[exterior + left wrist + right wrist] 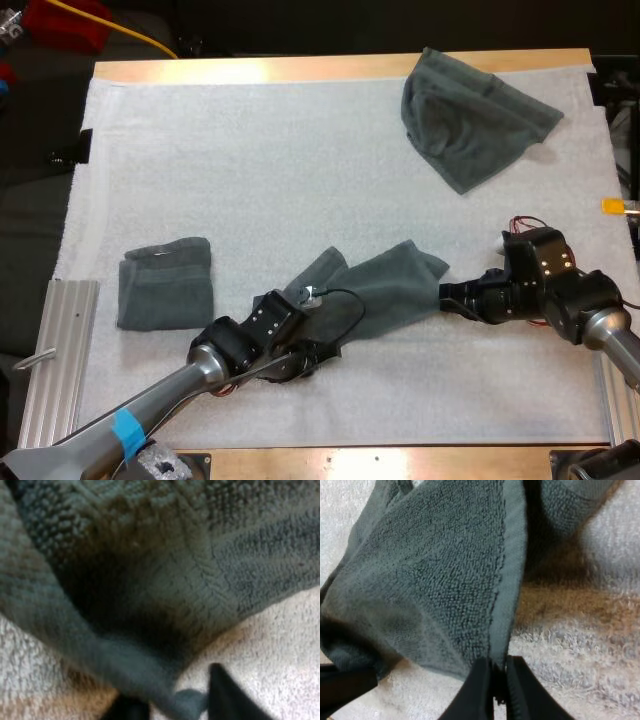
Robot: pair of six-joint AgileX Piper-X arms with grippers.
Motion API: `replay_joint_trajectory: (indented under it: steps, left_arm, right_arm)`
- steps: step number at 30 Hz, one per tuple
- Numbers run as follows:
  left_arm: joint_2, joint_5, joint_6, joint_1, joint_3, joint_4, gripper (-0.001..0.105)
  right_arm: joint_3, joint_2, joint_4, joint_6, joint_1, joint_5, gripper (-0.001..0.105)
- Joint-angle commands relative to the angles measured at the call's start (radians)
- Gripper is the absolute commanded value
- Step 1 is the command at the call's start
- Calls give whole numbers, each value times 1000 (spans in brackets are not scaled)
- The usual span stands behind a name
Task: Pick towel from pile, fold and stack
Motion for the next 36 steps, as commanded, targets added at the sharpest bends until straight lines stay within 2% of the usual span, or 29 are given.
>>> replay_joint_trajectory:
  steps: [1,5,9,13,19,21,24,31,36]
  left_arm:
    - [-1,-17,17,-4,-3,3,2]
    - [-1,-9,76,-4,-5,6,0]
    - [-15,7,199,-4,-29,59,0]
    - [-71,-33,336,-4,-96,159,0]
    - [-166,-36,452,-4,-216,257,0]
    - [-184,-30,463,-4,-254,276,0]
    - [-202,25,465,-4,-307,283,0]
    - [-203,25,515,-7,-451,385,0]
    - [-211,21,548,-7,-522,446,0]
  right_arm:
    - [-1,-10,1,-12,-6,-14,0]
    - [-1,-10,1,-12,-6,-14,0]
    - [-4,-42,4,-47,-6,-10,0]
    - [-22,-114,33,-64,-6,41,0]
    - [-59,-206,148,-99,6,71,0]
    - [-71,-230,169,-101,21,83,0]
    - [-98,-258,194,-93,74,92,0]
    - [-210,-309,279,-78,223,271,0]
    - [-291,-318,339,-78,274,355,0]
